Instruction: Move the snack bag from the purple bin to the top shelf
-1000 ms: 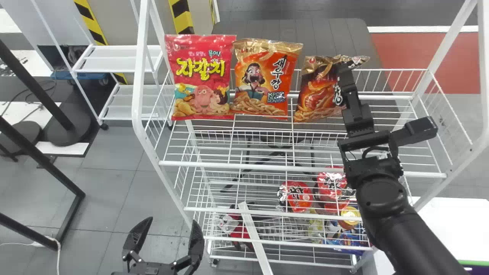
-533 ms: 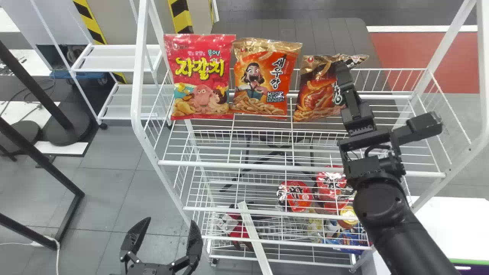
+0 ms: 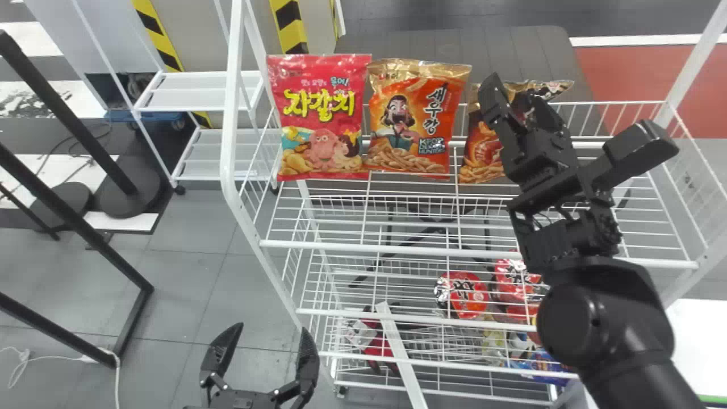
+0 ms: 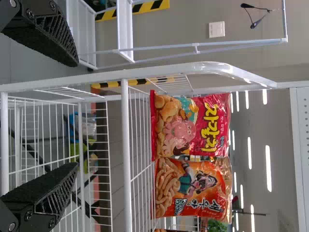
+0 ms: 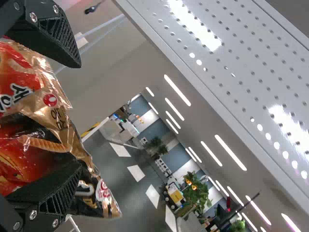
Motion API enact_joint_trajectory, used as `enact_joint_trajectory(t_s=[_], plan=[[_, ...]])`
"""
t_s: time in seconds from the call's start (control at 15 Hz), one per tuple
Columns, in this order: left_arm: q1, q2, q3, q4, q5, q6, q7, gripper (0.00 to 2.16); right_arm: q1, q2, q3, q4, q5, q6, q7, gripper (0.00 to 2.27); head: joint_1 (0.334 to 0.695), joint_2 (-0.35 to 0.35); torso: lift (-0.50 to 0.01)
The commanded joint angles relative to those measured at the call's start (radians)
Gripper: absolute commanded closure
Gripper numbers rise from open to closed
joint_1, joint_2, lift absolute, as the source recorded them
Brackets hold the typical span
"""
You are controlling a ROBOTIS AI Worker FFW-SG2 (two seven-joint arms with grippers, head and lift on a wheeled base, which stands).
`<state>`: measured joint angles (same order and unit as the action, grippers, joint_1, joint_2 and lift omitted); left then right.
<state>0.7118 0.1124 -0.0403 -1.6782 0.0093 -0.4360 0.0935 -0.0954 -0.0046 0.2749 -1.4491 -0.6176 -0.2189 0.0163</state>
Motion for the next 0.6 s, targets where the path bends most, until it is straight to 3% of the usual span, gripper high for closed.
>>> enact_joint_trajectory(t_s=[0.0,0.2,0.53], plan=[[0.000,0.003,0.003,0.000,0.003,0.000,0.000,0.08,0.017,0.006,-0.034,-0.077,0.072,0.206,-0.001,0.09,0.695,0.162,0.000],[-0.002,0.006,0.007,0.002,0.009,-0.003,-0.003,0.08,0.072,0.000,-0.089,-0.177,0.139,0.384,0.016,0.10,0.695,0.192,0.000],[-0.002,0.006,0.008,0.002,0.012,-0.013,-0.003,0.08,0.249,-0.077,-0.177,-0.378,0.157,0.491,0.062,0.11,0.695,0.176,0.000]])
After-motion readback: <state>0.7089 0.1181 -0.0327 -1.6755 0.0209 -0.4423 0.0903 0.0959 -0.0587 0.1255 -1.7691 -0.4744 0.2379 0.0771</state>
